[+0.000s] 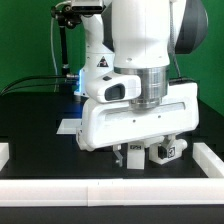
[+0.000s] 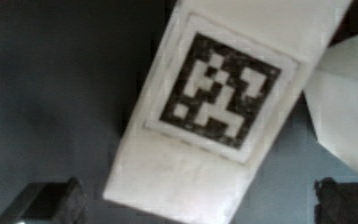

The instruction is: Assemble one leg

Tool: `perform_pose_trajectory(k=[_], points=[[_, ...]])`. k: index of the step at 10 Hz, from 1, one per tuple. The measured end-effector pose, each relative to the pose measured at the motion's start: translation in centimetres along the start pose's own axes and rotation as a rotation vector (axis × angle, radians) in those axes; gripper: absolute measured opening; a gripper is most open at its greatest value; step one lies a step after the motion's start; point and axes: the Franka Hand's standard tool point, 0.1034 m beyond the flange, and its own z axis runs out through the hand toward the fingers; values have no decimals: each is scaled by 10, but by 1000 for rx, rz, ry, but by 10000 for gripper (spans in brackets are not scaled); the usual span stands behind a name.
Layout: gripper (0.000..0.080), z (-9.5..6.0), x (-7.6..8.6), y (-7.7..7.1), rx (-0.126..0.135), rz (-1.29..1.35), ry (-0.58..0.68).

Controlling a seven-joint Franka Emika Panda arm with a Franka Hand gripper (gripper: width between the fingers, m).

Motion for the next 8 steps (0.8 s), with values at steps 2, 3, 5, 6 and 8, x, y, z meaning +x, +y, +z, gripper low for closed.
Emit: perform_pose_trajectory(k=[2, 3, 5, 6, 8], points=[[650, 1, -6, 5, -1, -3, -6], [650, 1, -8, 5, -2, -3, -7], [650, 2, -8, 5, -5, -6, 1], [650, 2, -8, 5, -5, -6, 1], [650, -2, -7, 8, 3, 132, 8]])
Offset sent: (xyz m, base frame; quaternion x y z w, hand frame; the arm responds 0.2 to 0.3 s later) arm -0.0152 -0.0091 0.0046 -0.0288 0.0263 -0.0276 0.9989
